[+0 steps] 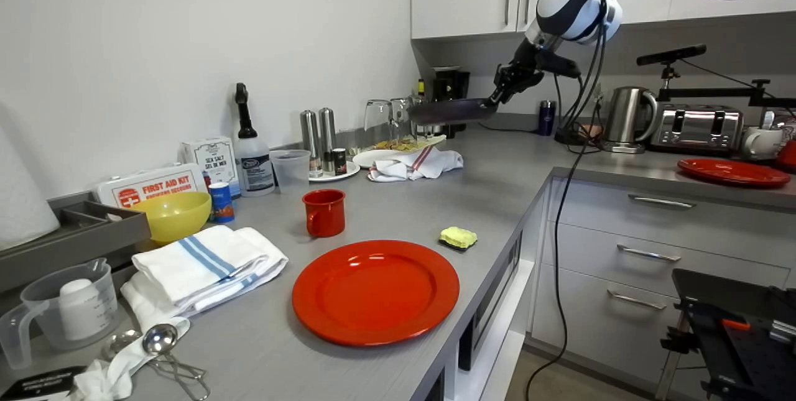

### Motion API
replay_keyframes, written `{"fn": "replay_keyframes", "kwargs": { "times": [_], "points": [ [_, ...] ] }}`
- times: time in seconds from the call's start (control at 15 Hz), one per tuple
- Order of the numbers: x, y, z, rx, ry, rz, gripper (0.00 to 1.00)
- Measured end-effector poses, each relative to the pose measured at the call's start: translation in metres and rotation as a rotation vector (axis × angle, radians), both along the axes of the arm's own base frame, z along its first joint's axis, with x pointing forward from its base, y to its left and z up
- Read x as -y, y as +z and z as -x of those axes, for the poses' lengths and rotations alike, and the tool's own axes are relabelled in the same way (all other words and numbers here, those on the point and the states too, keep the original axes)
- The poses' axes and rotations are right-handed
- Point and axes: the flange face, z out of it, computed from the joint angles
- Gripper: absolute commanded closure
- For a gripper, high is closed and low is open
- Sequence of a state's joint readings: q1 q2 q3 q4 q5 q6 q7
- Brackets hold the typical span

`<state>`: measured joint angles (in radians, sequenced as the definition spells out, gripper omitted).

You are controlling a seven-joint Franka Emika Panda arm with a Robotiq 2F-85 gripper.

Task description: Move the pan to the left

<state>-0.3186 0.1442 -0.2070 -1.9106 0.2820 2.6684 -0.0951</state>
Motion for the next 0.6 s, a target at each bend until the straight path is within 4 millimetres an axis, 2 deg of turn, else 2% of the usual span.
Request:
{"fn": "replay_keyframes", "kwargs": {
  "times": [0.27, 0.6],
  "points": [
    [-0.014, 0.001, 0.004, 0.027, 0.132, -0.016, 0.90],
    [-0.019, -0.003, 0.018, -0.018, 0.245, -0.073, 0.90]
  ]
}}
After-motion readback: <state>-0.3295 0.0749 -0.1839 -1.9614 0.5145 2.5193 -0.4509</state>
